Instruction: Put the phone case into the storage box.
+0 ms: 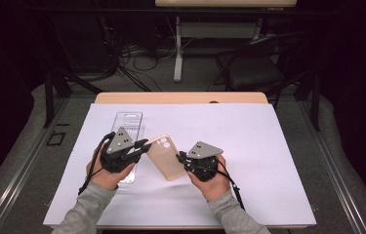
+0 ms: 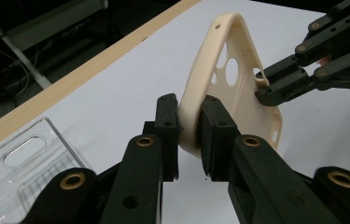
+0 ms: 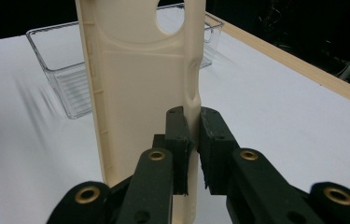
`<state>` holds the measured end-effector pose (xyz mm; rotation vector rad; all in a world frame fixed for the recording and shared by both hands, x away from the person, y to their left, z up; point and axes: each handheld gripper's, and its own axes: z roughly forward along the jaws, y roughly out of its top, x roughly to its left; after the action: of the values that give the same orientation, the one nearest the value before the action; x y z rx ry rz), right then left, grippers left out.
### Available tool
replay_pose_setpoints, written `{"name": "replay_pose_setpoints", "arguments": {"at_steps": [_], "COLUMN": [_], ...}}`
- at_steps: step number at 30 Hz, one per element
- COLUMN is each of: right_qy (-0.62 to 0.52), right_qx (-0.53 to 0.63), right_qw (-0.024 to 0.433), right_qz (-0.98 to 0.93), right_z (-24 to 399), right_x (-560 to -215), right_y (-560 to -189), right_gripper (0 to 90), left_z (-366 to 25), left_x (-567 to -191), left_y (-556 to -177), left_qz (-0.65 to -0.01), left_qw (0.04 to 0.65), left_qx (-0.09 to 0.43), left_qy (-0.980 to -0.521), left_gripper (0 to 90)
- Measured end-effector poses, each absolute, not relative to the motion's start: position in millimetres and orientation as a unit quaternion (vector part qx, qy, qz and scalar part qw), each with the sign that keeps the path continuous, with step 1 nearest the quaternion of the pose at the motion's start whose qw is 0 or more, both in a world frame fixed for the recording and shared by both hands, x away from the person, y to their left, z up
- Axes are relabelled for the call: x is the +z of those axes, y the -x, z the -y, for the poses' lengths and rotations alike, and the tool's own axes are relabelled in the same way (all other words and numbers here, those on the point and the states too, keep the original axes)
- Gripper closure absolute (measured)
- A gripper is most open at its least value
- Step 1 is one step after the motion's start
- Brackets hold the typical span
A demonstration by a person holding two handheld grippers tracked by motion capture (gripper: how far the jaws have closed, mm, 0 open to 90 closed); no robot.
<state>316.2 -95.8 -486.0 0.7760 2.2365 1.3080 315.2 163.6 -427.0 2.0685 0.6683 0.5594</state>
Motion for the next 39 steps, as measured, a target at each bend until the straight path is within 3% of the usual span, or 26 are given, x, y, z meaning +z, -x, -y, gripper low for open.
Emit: {"name": "replay_pose_setpoints", "arguments": {"at_steps": [18, 39], "right_qy": [-0.278, -0.283], "right_qx": [0.475, 0.477], "right_qw": [0.21, 0.223], "right_qz": [-0.808, -0.802], "right_z": [94.9, 101.5], "right_x": [-486.7, -481.5], "right_y": [-317.1, -322.3], "right_gripper": [76.4, 54.0], "left_z": [-168.8, -175.5], "left_x": [-425.5, -428.5], "left_y": [-317.1, -322.5], "left_qz": [-0.271, -0.27], "left_qw": [0.436, 0.439], "left_qx": [0.23, 0.239], "left_qy": [-0.827, -0.823], "left_gripper": [79.0, 78.9]}}
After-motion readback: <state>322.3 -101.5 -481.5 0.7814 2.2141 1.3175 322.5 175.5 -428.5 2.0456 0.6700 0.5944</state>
